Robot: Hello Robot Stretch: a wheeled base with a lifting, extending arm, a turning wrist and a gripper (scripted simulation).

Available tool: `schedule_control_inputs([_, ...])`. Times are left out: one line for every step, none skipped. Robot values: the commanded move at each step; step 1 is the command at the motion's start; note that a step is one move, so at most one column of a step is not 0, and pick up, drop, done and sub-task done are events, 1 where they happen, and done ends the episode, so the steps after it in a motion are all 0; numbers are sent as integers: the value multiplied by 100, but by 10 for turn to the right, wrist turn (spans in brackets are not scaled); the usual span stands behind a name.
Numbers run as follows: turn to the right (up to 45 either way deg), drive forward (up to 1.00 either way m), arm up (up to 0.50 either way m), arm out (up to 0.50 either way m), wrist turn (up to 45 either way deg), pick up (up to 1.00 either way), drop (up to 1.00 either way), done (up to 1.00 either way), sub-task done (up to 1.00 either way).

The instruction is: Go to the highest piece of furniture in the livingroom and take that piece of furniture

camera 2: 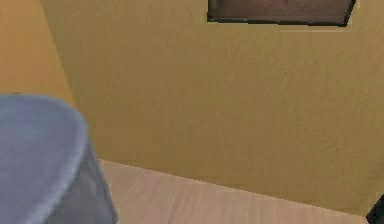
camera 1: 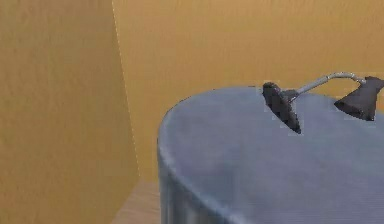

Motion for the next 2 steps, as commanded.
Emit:
schedule_control_inputs([-450,0,0,0,0,0,0,0,0])
schedule_control_inputs([-180,0,0,0,0,0,0,0,0])
